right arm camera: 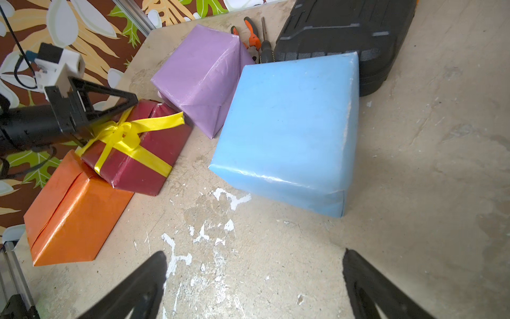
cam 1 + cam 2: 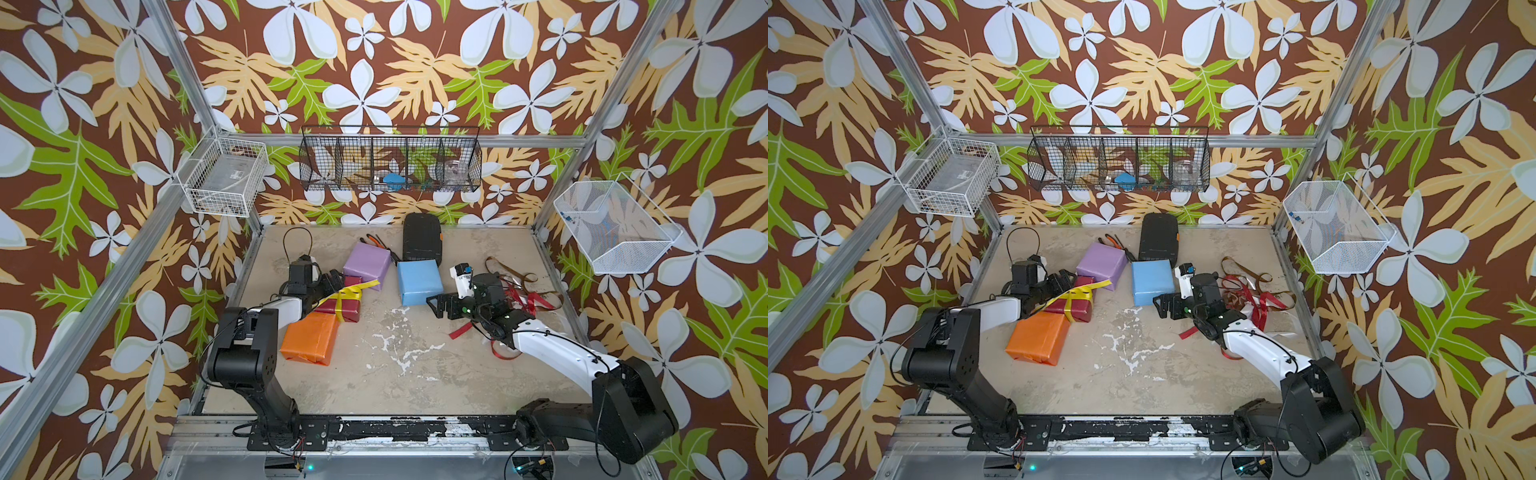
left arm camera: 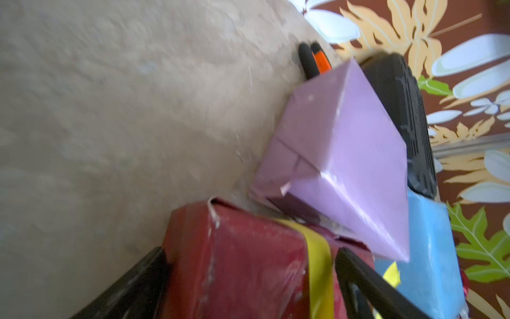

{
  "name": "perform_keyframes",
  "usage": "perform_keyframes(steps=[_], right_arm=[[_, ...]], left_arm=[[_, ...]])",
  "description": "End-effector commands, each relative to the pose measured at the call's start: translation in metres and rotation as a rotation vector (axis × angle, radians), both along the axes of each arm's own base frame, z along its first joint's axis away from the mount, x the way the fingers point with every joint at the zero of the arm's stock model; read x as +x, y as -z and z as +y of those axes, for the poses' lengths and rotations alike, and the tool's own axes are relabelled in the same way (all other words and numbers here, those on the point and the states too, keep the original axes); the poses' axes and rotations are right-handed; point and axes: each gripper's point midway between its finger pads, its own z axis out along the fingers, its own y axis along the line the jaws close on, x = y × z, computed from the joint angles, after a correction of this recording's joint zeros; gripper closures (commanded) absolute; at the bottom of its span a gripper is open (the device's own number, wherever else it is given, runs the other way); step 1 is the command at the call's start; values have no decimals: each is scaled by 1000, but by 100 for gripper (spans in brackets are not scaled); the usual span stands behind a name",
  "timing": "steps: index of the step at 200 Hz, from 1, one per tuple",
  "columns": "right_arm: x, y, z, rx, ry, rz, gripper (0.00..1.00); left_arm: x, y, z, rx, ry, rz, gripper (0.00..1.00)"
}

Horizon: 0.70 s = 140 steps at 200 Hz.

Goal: Untie the ribbon bows on the gift boxes
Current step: Move the gift box to the center of the board.

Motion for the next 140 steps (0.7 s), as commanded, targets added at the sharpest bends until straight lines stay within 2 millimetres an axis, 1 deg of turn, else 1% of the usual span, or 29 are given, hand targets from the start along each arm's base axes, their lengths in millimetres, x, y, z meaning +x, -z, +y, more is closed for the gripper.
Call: perform_keyframes(steps=[1, 21, 53, 73, 79, 87, 100, 120, 132, 140], right_arm=[[0, -4, 3, 26, -3, -11, 0], [-4, 1, 0, 12, 2, 12, 0], [-16, 6, -1, 18, -19, 34, 0], [-28, 6, 1, 43, -46, 38, 14], [-31, 7, 1, 48, -53, 44, 16], [-37, 8, 1, 53, -64, 54, 22], [-44, 10, 1, 55, -77, 64, 27], [-55, 13, 2, 68, -104, 69, 35], [-60, 15, 3, 76, -126, 72, 40], [-62, 17, 5, 80, -140, 77, 41]], left_arm=[[-13, -6, -27, -53, 19, -22, 2], [-27, -13, -57, -77, 86, -43, 3], [-49, -12, -103, -74, 215, -40, 5], [-63, -15, -129, -79, 290, -52, 5], [-67, -16, -137, -77, 318, -55, 5], [-73, -18, -148, -73, 354, -63, 5], [-82, -21, -164, -74, 409, -70, 5], [-91, -25, -182, -86, 472, -77, 5], [-92, -28, -191, -92, 512, -87, 6], [-91, -30, -194, -84, 528, -91, 5]])
